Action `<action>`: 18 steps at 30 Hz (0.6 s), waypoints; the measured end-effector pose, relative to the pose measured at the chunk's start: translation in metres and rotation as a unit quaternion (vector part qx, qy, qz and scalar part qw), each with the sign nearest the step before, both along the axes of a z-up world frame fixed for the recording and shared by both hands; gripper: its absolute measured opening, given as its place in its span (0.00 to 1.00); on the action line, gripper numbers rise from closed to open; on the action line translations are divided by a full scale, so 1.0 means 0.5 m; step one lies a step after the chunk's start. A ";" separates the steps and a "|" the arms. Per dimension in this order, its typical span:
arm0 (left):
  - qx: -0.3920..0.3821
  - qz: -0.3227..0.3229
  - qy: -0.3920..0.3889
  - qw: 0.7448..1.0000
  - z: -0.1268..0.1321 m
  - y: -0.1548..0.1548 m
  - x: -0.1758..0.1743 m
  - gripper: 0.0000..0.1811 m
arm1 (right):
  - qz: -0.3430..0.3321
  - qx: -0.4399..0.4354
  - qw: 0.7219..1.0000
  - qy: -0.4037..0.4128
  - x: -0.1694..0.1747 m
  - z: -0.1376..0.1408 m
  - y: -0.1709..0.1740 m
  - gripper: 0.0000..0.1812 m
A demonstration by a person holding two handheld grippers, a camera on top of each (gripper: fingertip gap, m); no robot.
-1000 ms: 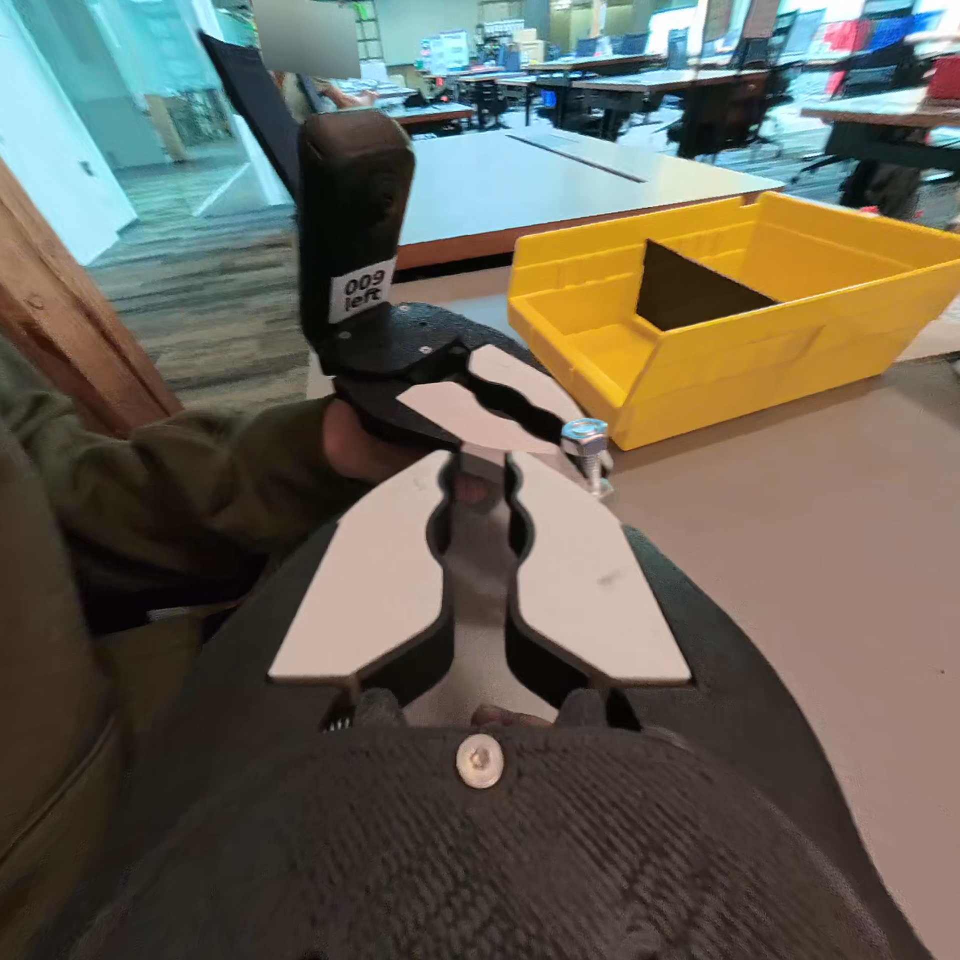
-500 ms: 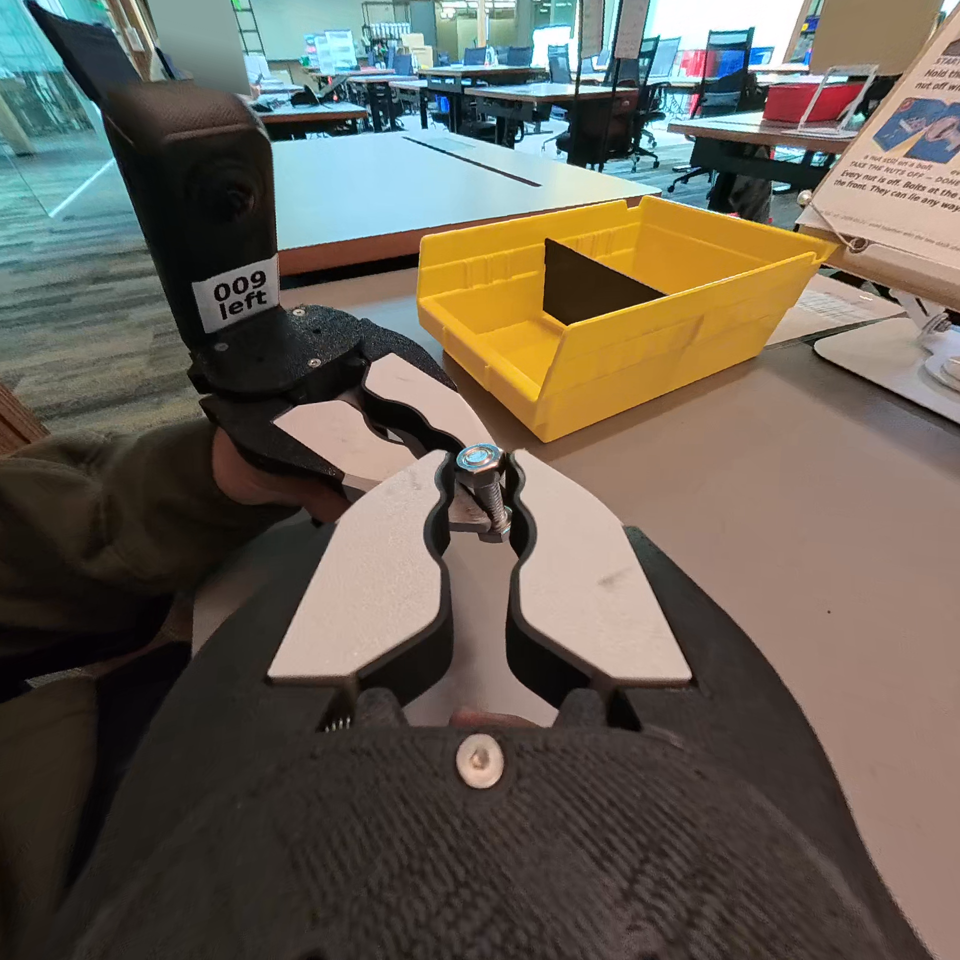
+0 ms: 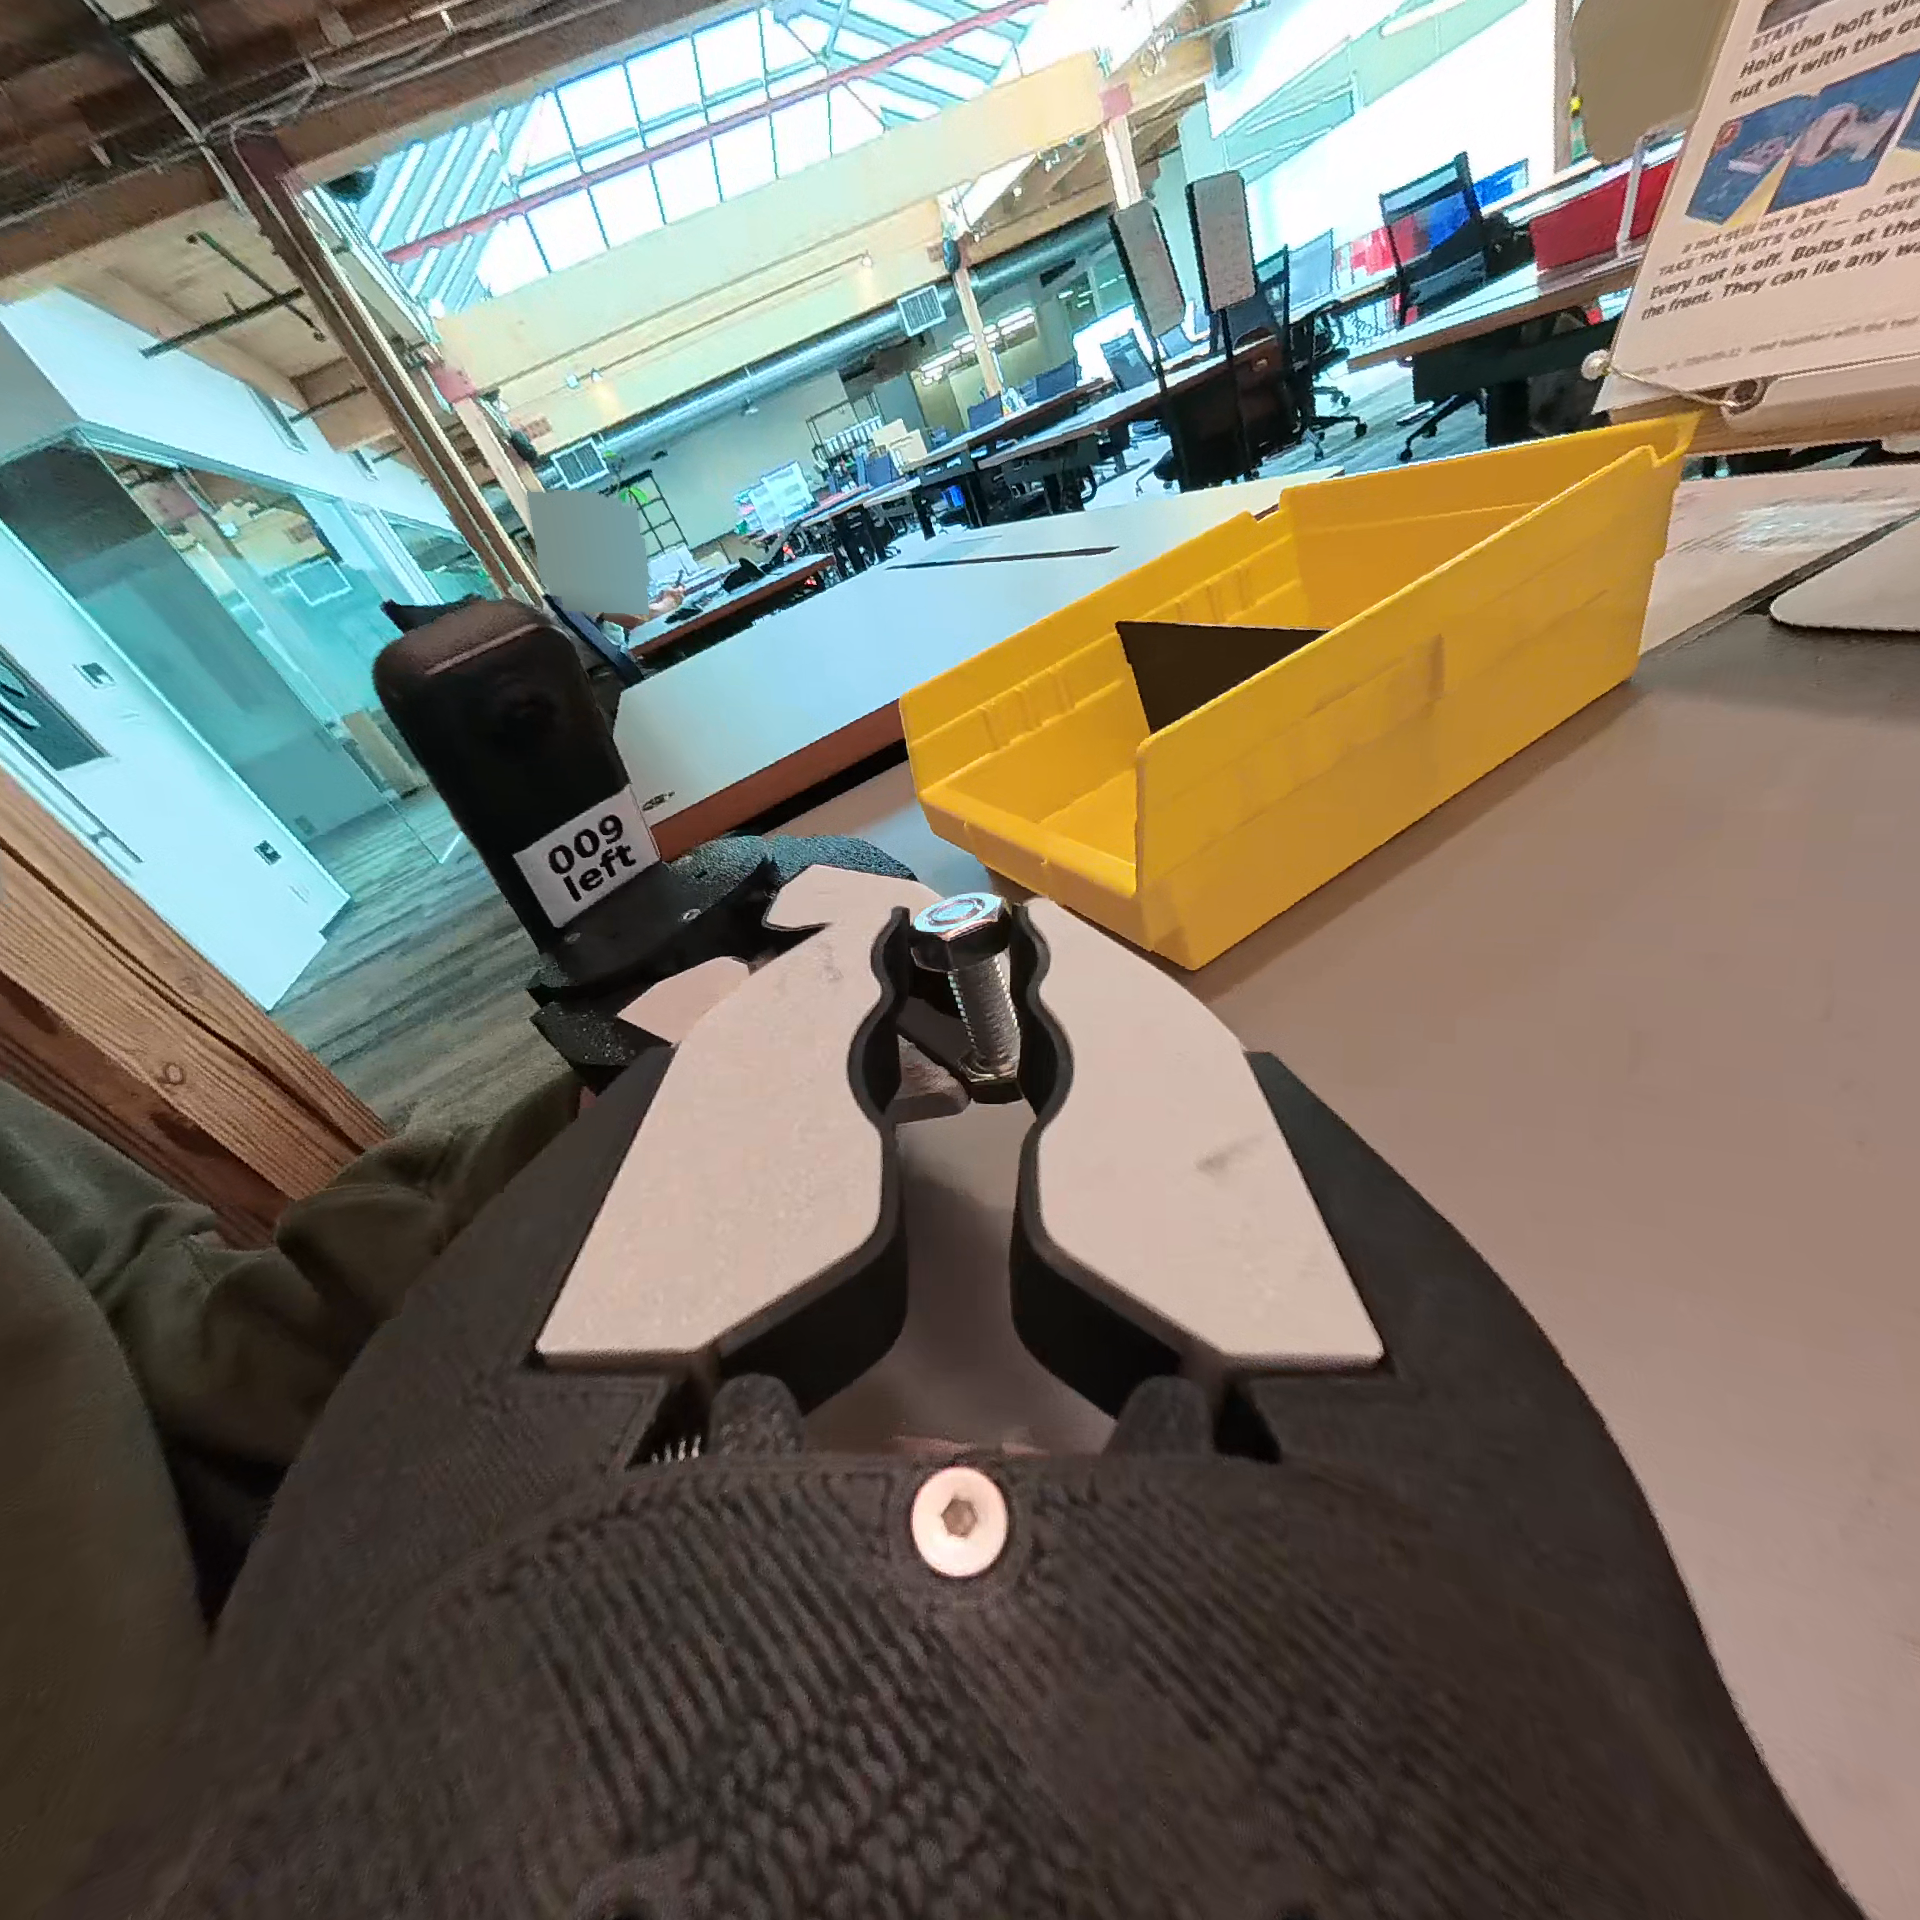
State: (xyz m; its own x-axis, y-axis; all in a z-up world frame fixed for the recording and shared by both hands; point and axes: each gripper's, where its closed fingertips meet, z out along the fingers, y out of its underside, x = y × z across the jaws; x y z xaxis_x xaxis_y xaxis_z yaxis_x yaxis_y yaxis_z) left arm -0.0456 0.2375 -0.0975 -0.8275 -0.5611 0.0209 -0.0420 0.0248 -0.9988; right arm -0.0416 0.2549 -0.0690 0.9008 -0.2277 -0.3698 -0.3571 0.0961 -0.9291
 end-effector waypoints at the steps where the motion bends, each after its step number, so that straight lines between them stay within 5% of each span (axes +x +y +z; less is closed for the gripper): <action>1: -0.003 0.003 0.001 1.000 0.001 0.002 0.002 0.10 | 0.000 0.005 1.000 0.002 0.000 0.002 -0.001 0.10; 6: -0.004 0.000 0.039 0.999 -0.015 -0.001 0.008 0.18 | 0.004 0.019 1.000 0.003 -0.003 0.008 0.002 0.10; 9: -0.013 -0.011 0.034 0.999 -0.008 -0.006 0.001 0.11 | 0.005 0.019 1.000 -0.001 -0.005 0.011 0.004 0.10; 18: 0.043 0.021 0.024 0.999 -0.030 0.001 0.013 0.11 | -0.020 -0.041 0.998 -0.052 0.003 -0.006 -0.001 0.14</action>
